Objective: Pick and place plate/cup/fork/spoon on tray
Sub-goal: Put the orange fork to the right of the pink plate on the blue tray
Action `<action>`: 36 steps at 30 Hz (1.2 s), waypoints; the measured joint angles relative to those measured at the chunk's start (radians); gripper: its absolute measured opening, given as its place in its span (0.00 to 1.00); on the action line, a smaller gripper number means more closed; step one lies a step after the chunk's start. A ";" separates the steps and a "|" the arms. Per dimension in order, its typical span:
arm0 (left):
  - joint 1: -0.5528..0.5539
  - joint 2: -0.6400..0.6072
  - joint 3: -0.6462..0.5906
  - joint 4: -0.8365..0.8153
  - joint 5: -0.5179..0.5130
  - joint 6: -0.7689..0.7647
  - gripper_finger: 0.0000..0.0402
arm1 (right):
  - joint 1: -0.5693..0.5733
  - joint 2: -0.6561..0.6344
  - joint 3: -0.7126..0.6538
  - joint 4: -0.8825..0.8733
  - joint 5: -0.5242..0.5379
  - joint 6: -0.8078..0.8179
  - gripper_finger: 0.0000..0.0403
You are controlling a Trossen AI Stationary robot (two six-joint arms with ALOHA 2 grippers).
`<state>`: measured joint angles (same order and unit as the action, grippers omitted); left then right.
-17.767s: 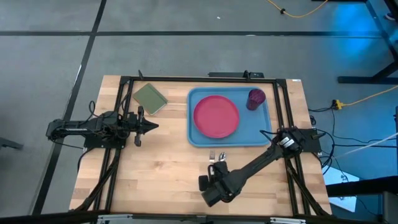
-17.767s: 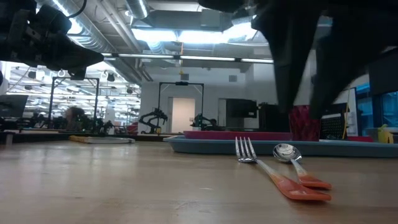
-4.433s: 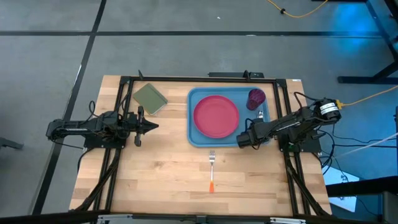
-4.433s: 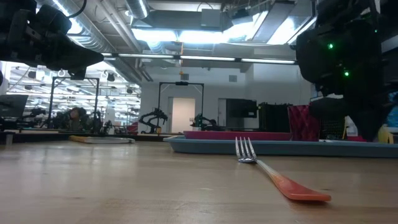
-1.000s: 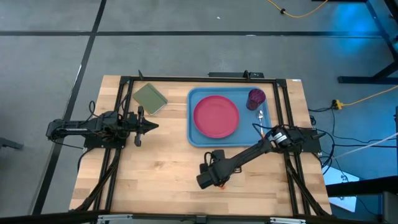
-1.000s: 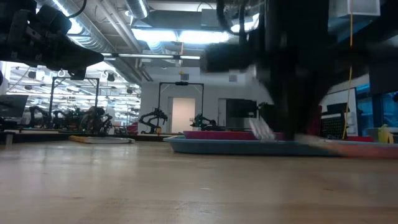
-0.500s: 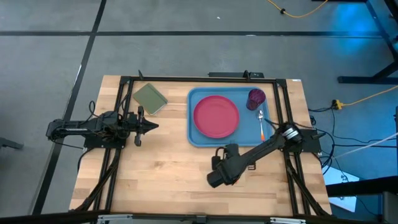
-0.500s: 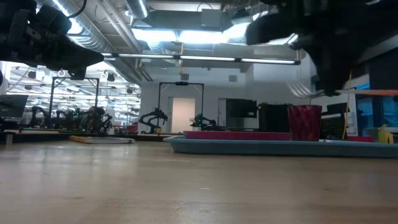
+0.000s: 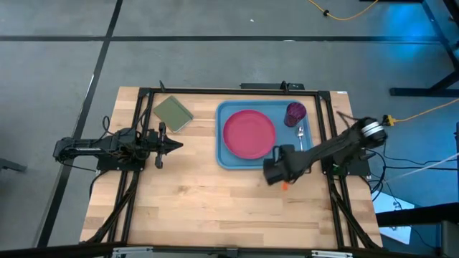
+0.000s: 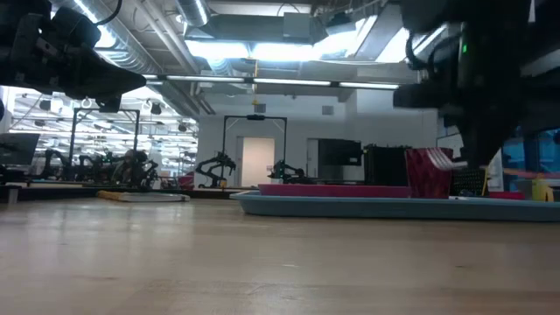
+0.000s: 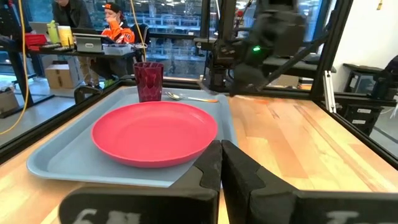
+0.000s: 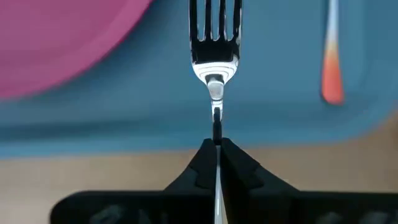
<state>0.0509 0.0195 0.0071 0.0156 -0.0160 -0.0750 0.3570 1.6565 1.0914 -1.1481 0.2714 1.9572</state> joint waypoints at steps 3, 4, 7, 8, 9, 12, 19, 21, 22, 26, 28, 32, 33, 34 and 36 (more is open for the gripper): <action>0.000 0.000 0.000 0.000 0.000 0.000 0.00 | -0.067 -0.083 -0.129 0.113 0.002 -0.063 0.02; 0.000 0.000 0.000 0.000 0.000 0.000 0.00 | -0.090 -0.106 -0.161 0.139 0.001 -0.087 0.02; 0.000 0.000 0.000 0.000 -0.001 0.000 0.00 | -0.154 -0.164 -0.204 0.181 0.000 -0.157 0.02; 0.000 0.000 0.000 0.000 -0.001 0.000 0.00 | -0.174 -0.175 -0.206 0.181 0.001 -0.177 0.02; 0.000 0.000 0.000 0.000 -0.001 0.000 0.00 | -0.194 -0.184 -0.207 0.174 0.001 -0.198 0.02; 0.000 0.000 0.000 0.000 -0.001 0.000 0.00 | -0.249 -0.202 -0.207 0.146 0.000 -0.252 0.02; 0.000 0.000 0.000 0.000 -0.001 0.000 0.00 | -0.371 -0.208 -0.207 0.103 0.004 -0.364 0.02; 0.000 0.000 0.000 0.000 -0.001 0.000 0.00 | -0.405 -0.208 -0.207 0.113 0.008 -0.399 0.02; 0.000 0.000 0.000 0.000 -0.001 0.000 0.00 | -0.421 -0.208 -0.207 0.116 0.008 -0.425 0.02; 0.000 0.000 0.000 0.000 -0.001 0.000 0.00 | -0.464 -0.207 -0.222 0.167 0.003 -0.492 0.02; 0.000 0.000 0.000 0.000 -0.001 0.000 0.00 | -0.474 -0.207 -0.247 0.203 -0.015 -0.499 0.02; 0.000 0.000 0.000 0.000 -0.001 0.000 0.00 | -0.475 -0.207 -0.293 0.260 -0.029 -0.498 0.02; 0.000 0.000 0.000 0.000 -0.001 0.000 0.00 | -0.476 -0.207 -0.300 0.263 -0.030 -0.498 0.02; 0.000 0.000 0.000 0.000 -0.001 0.000 0.00 | -0.479 -0.207 -0.307 0.267 -0.030 -0.498 0.02; 0.000 0.000 0.000 0.000 -0.001 0.000 0.00 | -0.488 -0.207 -0.324 0.270 -0.022 -0.498 0.02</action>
<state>0.0509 0.0196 0.0071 0.0154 -0.0170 -0.0751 -0.1307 1.4498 0.7679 -0.8778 0.2492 1.4590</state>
